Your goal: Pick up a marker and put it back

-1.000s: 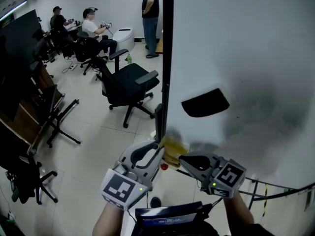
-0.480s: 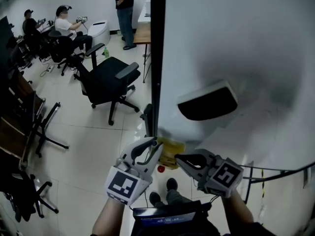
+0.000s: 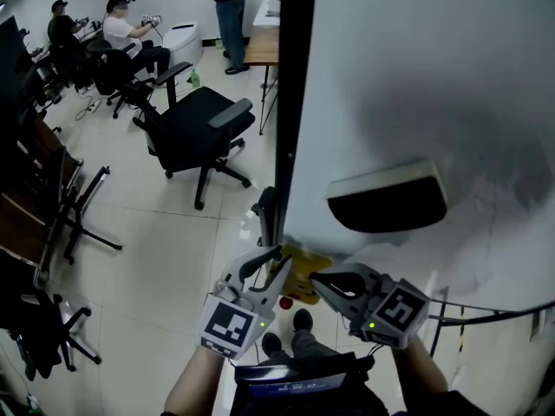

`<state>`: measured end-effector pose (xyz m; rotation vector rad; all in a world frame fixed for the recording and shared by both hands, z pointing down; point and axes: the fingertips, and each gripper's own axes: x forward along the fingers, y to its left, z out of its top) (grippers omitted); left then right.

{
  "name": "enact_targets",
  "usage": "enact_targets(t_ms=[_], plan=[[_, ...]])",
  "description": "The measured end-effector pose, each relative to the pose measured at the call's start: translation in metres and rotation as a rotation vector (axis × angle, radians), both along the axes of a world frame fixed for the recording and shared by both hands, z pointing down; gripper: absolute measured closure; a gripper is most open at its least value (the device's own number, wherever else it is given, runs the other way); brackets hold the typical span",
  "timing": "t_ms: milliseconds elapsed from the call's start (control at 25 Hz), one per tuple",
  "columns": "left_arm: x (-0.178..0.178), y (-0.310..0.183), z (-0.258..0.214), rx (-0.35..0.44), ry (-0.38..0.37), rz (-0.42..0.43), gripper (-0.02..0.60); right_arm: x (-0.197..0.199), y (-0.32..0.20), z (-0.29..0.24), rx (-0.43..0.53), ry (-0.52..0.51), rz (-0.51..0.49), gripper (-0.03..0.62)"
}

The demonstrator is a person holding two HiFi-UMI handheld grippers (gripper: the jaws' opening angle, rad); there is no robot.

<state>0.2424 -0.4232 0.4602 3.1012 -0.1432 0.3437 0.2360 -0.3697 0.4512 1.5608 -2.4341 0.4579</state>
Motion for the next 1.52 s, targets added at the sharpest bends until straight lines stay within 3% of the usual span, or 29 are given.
enact_targets(t_ms=[560,840,1120,1200,1520], plan=[[-0.001,-0.009,0.049,-0.023,-0.065,-0.029,0.503,-0.005,-0.003,0.016,-0.039,-0.011,-0.022,0.580],[0.002,-0.011,0.061,0.003,-0.084,-0.024,0.503,-0.005,-0.001,0.019,-0.057,-0.013,-0.013,0.580],[0.003,-0.009,0.058,-0.004,-0.083,-0.022,0.502,-0.005,-0.001,0.016,-0.060,-0.011,-0.017,0.580],[0.004,-0.007,0.054,-0.022,-0.065,-0.026,0.463,-0.005,0.000,0.017,-0.060,-0.005,-0.025,0.580],[0.001,-0.011,0.030,-0.025,-0.010,-0.049,0.456,-0.007,0.000,0.013,-0.051,-0.005,-0.032,0.580]])
